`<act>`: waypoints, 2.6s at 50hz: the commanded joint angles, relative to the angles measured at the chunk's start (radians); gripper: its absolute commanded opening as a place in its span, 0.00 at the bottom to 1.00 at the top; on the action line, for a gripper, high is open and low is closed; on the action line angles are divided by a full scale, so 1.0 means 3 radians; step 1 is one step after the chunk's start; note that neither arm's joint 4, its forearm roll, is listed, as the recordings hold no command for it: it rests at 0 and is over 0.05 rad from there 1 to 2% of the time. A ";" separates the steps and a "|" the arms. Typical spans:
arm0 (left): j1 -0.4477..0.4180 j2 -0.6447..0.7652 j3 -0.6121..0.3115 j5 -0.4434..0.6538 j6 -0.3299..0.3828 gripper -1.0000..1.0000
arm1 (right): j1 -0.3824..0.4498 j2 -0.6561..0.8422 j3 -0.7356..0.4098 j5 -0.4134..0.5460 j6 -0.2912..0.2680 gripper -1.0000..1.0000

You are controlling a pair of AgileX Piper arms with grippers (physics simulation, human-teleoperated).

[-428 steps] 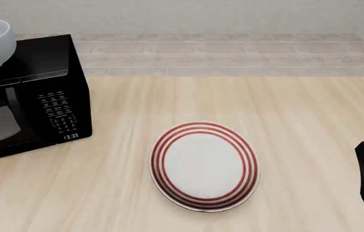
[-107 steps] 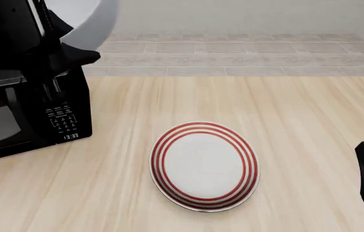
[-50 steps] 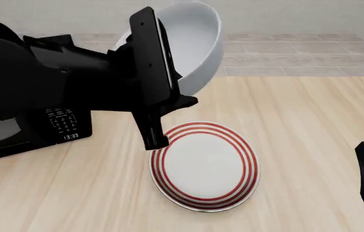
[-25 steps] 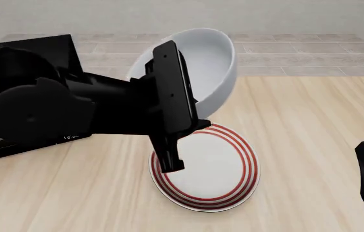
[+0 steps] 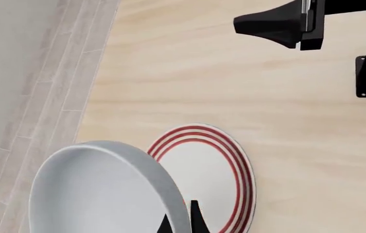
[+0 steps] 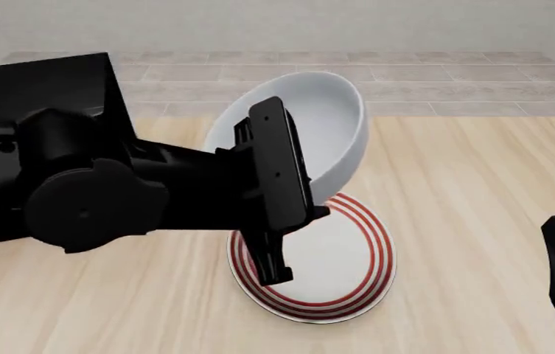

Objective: Pick up the white bowl and put it on the plate.

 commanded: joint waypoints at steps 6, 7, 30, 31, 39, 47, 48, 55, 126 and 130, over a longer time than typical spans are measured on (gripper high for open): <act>-0.0031 0.0079 0.0026 -0.0123 -0.0047 0.00 | -0.0006 0.0005 0.0006 -0.0009 -0.0003 1.00; -0.0031 0.0080 0.0024 -0.0124 -0.0047 0.00 | -0.0006 0.0005 0.0006 -0.0009 -0.0004 1.00; -0.0045 0.0263 0.0015 -0.0263 -0.0121 0.00 | -0.0006 0.0004 0.0006 -0.0009 -0.0003 1.00; -0.0050 0.0277 0.0026 -0.0283 -0.0129 0.00 | -0.0005 0.0004 0.0006 -0.0009 -0.0003 1.00; -0.0088 0.0352 0.0042 -0.0360 -0.0176 0.00 | -0.0005 0.0004 0.0006 -0.0009 -0.0002 1.00; -0.0087 0.0425 0.0049 -0.0423 -0.0211 0.00 | -0.0005 0.0004 0.0006 -0.0009 -0.0002 1.00; -0.0090 0.0435 0.0057 -0.0437 -0.0214 0.00 | -0.0005 0.0004 0.0006 -0.0009 -0.0002 1.00; -0.0070 0.0508 0.0075 -0.0510 -0.0243 0.00 | -0.0005 0.0004 0.0006 -0.0009 -0.0003 1.00; -0.0099 0.1023 0.0073 -0.0799 -0.0511 0.00 | -0.0005 0.0004 0.0006 -0.0009 -0.0003 1.00; -0.0107 0.1057 0.0083 -0.0825 -0.0517 0.00 | -0.0005 0.0004 0.0006 -0.0009 -0.0003 1.00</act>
